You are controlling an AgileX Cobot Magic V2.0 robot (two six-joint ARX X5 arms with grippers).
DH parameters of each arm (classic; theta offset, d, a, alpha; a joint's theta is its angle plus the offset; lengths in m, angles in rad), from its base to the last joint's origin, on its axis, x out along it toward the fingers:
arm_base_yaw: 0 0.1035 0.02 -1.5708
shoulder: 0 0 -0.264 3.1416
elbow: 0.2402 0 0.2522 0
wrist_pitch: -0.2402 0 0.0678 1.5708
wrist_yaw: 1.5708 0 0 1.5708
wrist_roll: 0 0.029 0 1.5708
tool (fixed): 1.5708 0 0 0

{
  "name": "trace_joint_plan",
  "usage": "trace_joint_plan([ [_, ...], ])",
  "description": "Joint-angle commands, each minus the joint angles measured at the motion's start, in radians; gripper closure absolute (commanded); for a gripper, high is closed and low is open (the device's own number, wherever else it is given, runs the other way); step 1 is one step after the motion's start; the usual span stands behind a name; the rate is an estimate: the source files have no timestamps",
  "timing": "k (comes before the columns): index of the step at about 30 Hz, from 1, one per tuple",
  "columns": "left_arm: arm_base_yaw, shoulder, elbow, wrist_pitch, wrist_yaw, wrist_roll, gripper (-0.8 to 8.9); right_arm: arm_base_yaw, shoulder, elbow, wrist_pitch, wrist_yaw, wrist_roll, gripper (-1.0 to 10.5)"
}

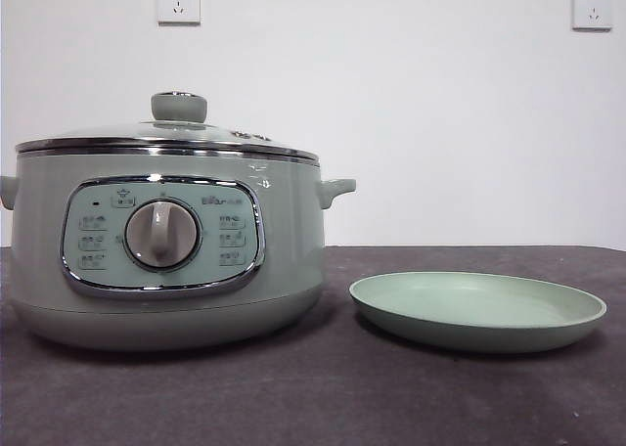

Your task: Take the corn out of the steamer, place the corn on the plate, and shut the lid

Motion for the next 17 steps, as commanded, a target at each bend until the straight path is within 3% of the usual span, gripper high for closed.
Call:
trace_joint_plan([
  [1, 0.001, 0.096, 0.09, -0.001, 0.101, 0.079, 8.22, 0.0, 0.105, 0.08, -0.002, -0.098, -0.041, 9.6],
  [9, 0.0, 0.326, 0.309, -0.106, 0.27, 0.106, 8.16, 0.0, 0.368, 0.325, -0.188, -0.39, -0.174, 9.6],
  [13, -0.007, 0.396, 0.367, -0.129, 0.334, 0.127, 7.93, 0.0, 0.443, 0.395, -0.265, -0.44, -0.216, 8.2],
  [14, -0.01, 0.407, 0.373, -0.129, 0.346, 0.127, 7.37, 0.0, 0.451, 0.401, -0.267, -0.439, -0.217, 7.6],
  [17, -0.026, 0.436, 0.383, -0.128, 0.338, 0.125, 4.17, 0.0, 0.463, 0.402, -0.265, -0.429, -0.216, 5.8],
])
